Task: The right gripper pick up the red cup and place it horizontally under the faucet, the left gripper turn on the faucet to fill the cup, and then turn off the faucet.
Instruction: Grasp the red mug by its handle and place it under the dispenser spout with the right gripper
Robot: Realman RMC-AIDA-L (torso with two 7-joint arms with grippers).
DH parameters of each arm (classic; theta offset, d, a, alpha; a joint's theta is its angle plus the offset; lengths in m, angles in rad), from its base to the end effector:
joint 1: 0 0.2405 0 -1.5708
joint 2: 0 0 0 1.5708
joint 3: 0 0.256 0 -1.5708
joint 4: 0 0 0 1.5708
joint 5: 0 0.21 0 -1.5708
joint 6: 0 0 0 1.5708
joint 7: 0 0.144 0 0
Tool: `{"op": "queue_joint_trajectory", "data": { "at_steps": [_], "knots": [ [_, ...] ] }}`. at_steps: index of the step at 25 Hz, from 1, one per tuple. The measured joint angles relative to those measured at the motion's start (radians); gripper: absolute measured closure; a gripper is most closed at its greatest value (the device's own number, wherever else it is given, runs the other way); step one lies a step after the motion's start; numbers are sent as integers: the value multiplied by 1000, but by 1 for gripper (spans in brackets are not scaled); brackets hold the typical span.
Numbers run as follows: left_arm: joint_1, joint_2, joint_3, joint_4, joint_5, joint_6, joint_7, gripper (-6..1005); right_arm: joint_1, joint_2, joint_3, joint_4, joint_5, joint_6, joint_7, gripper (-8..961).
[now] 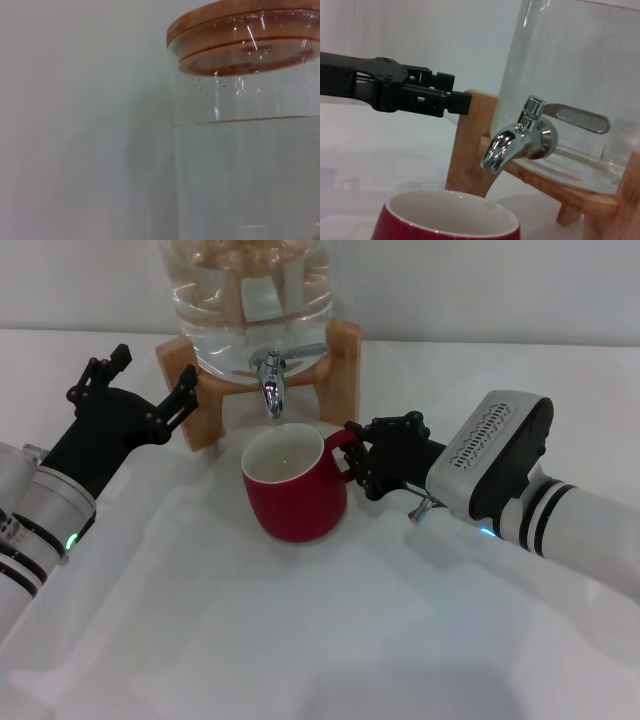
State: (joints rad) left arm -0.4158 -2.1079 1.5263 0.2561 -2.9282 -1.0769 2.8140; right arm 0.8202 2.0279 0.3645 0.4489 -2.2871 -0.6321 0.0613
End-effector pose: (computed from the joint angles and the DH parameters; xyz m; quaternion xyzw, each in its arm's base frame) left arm -0.3022 0.3426 -0.0279 -0.7654 -0.1938 -0.3081 0.5307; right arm 0.1808 0.3820 -0.1318 -0.9171 0.0649 0.1849 0.3472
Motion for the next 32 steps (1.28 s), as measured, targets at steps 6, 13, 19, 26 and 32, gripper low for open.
{"op": "queue_joint_trajectory", "data": {
  "at_steps": [6, 13, 19, 26, 32],
  "knots": [
    [0, 0, 0, 0, 0, 0, 0, 124, 1, 0, 4, 3, 0, 2, 0, 831],
    [1, 0, 0, 0, 0, 0, 1, 124, 6, 0, 8, -1, 0, -3, -1, 813],
    [2, 0, 0, 0, 0, 0, 1, 124, 12, 0, 8, -3, 2, 1, 4, 787],
    [0, 0, 0, 0, 0, 0, 1, 124, 19, 0, 10, 0, 11, 26, 5, 675],
    [0, 0, 4, 0, 0, 0, -2, 124, 25, 0, 35, 6, 15, 58, 6, 675]
  ]
}}
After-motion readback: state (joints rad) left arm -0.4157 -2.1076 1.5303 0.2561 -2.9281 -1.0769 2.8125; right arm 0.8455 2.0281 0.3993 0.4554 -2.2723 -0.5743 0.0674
